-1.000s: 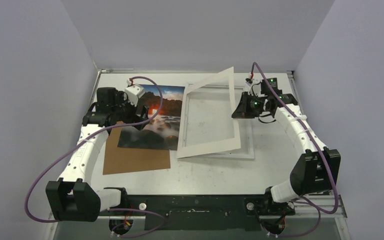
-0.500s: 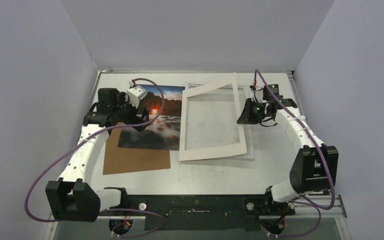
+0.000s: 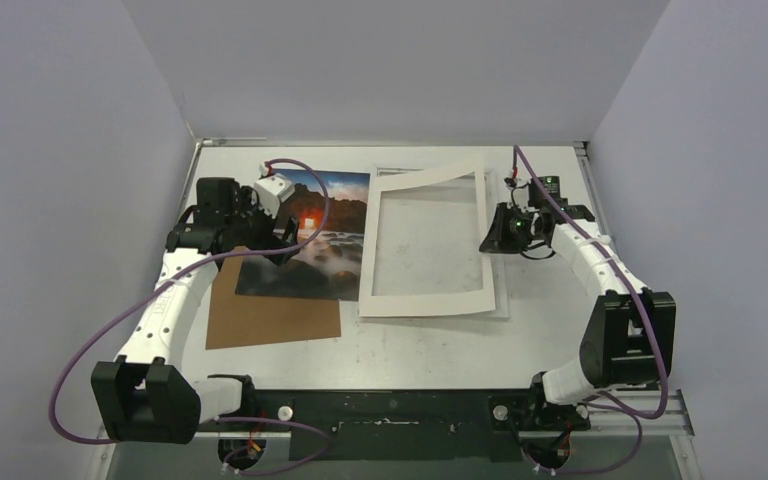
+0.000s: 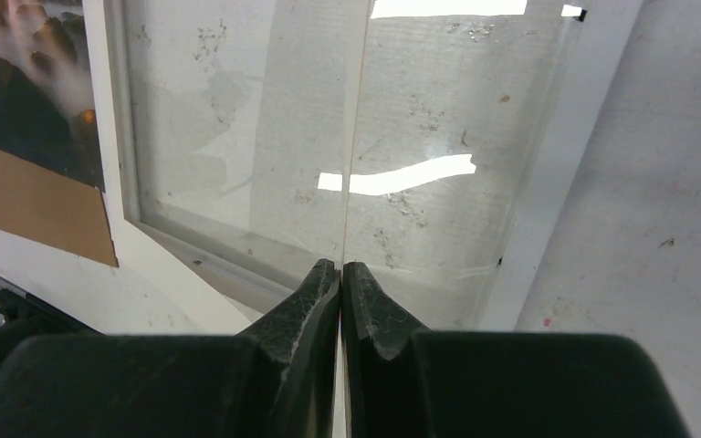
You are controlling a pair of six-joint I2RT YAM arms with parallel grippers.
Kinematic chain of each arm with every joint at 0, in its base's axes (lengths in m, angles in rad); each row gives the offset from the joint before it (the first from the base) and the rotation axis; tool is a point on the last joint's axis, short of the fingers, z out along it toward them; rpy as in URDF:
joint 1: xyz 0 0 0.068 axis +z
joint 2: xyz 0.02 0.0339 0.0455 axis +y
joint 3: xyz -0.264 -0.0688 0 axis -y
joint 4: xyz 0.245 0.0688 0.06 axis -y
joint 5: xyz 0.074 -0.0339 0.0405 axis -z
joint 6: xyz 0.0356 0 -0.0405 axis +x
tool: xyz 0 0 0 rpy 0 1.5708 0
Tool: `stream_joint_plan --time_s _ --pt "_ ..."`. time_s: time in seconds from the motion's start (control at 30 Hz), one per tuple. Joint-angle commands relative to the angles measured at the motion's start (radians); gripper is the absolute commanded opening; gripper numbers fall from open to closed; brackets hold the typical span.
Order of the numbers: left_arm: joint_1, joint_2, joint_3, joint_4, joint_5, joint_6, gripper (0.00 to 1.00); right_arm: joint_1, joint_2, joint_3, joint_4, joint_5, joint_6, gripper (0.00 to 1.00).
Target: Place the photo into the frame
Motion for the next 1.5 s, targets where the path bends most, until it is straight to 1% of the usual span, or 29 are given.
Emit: stream_joint_plan --time_s 0.0,0.3,0.83,1.03,1.27,1.47 --pt "-0.006 0.001 0.035 -0.003 0.01 0.015 0.96 -0.03 -0.064 -0.023 0.033 0.017 -0.002 0.05" --pt "-0.007 -0.003 0.037 -0.006 0.009 0.017 0.96 -0.063 -0.074 -0.033 0.068 -0.021 0.018 0.05" --pt "-0.012 0.004 0.039 -0.012 0.012 0.015 0.96 -0.06 0.046 0.08 0.08 -0.074 -0.042 0.05" --pt "-0.014 0.012 0.043 -0.013 0.011 0.015 0.96 -0.05 0.082 0.113 0.052 -0.06 -0.073 0.05" --pt "-0.014 0.031 0.053 -0.019 0.007 0.018 0.96 -0.033 0.166 0.205 -0.015 -0.052 -0.147 0.05" --pt "-0.021 0.056 0.082 -0.033 0.013 0.001 0.97 -0.014 0.186 0.229 -0.039 -0.024 -0.173 0.06"
